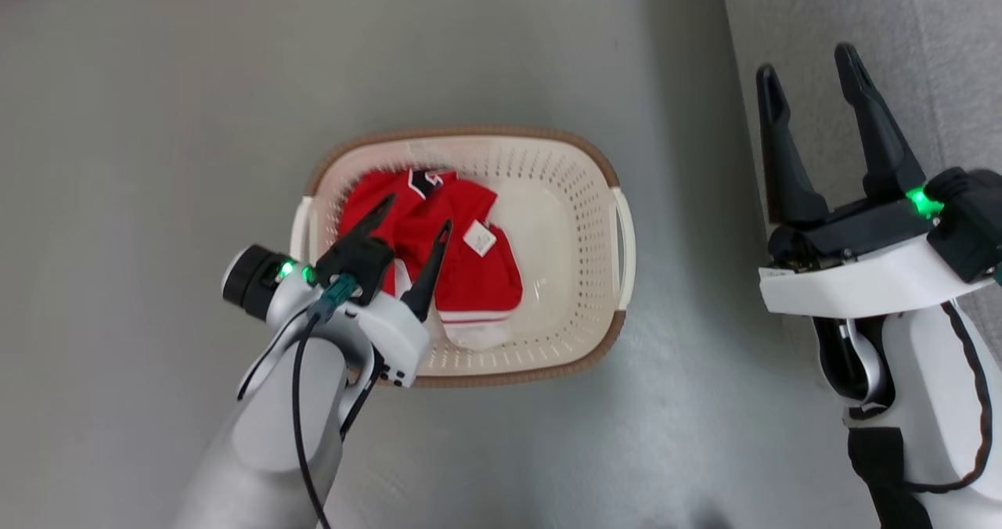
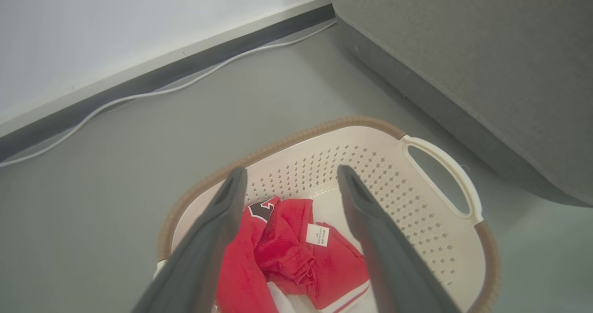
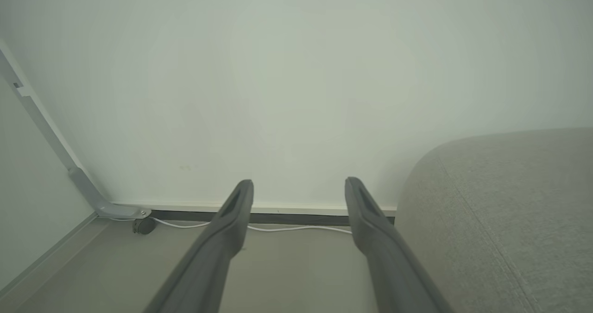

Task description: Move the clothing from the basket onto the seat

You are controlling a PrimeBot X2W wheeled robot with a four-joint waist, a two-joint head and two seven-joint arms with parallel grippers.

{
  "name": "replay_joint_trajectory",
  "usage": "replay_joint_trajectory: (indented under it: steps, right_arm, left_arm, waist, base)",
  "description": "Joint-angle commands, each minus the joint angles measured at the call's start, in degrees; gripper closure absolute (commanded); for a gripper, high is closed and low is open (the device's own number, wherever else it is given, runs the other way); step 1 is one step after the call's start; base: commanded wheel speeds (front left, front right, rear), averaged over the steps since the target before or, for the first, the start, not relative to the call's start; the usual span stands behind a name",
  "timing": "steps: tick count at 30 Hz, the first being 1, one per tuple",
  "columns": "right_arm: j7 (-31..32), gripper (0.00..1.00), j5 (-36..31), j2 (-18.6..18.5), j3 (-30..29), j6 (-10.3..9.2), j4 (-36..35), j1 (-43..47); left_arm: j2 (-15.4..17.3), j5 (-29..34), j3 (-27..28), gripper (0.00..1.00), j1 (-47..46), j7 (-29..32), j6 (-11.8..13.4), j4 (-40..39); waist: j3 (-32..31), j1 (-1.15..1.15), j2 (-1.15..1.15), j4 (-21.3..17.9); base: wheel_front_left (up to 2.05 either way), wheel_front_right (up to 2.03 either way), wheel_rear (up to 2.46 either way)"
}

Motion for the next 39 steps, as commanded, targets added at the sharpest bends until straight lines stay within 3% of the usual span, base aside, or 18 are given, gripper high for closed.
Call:
replay_joint_trajectory:
  steps: [1,8,19,28,39]
  right_arm:
    - [-0.3,0.00,-0.4,0.5,1.5,0.08,-2.0,-1.1]
    - [-0.3,0.00,-0.4,1.5,3.1,0.08,-3.4,-5.7]
    - [-0.3,0.00,1.0,3.2,4.7,0.08,-5.0,-9.2]
    - [-0.3,0.00,2.6,3.9,5.1,0.08,-6.1,-10.0]
    - [-0.3,0.00,4.9,3.9,5.7,0.08,-7.7,-9.5]
  left_arm:
    - [0.6,1.1,0.0,0.00,-3.2,-0.3,-0.3,2.5]
    - [0.6,7.5,-8.1,0.00,-14.6,-0.3,-0.7,16.5]
    - [1.8,13.8,-14.6,0.00,-24.9,3.6,0.4,30.8]
    - [5.5,15.4,-16.6,0.00,-29.3,9.4,2.3,33.8]
    - [7.3,18.1,-20.3,0.00,-32.1,16.0,4.7,34.5]
  waist:
    - [6.9,0.00,0.00,-2.3]
    - [14.1,0.00,0.00,-4.7]
    - [21.4,0.00,0.00,-9.6]
    - [25.5,0.00,0.00,-13.5]
    - [27.4,0.00,0.00,-14.3]
  base:
    - [0.00,0.00,0.00]
    - [0.00,0.00,0.00]
    - [0.00,0.00,0.00]
    - [0.00,0.00,0.00]
    - [0.00,0.00,0.00]
